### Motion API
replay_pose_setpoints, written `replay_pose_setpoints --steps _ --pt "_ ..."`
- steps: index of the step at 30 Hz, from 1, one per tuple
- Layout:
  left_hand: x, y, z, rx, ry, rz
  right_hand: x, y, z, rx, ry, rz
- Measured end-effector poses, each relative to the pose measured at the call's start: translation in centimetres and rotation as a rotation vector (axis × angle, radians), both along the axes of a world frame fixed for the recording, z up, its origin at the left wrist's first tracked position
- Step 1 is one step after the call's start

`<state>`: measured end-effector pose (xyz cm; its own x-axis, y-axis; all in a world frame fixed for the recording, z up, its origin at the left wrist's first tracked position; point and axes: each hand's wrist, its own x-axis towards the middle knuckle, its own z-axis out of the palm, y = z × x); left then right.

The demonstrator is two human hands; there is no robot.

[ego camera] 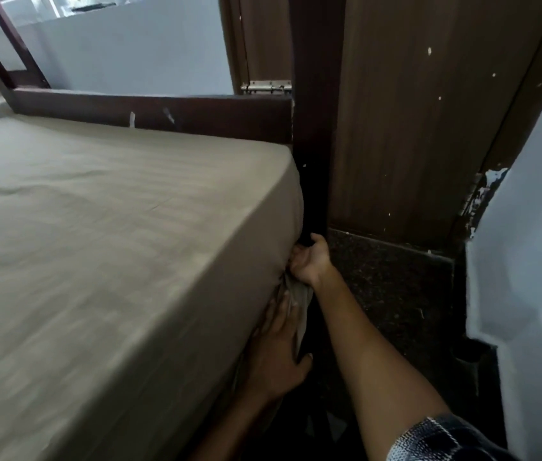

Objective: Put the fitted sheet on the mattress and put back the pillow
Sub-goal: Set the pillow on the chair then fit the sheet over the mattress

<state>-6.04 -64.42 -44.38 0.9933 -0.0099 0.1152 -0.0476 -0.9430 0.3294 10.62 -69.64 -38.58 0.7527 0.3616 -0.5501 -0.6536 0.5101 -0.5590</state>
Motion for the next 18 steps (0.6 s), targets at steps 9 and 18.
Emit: replay_pose_setpoints --steps 9,18 --pt "0.0 -0.2 0.2 -0.091 0.014 0.08 0.7 -2.4 3.9 -0.63 -0.228 0.215" --pt "0.0 -0.4 0.5 -0.164 -0.032 0.062 -0.7 -1.6 1.4 -0.167 0.028 0.144"
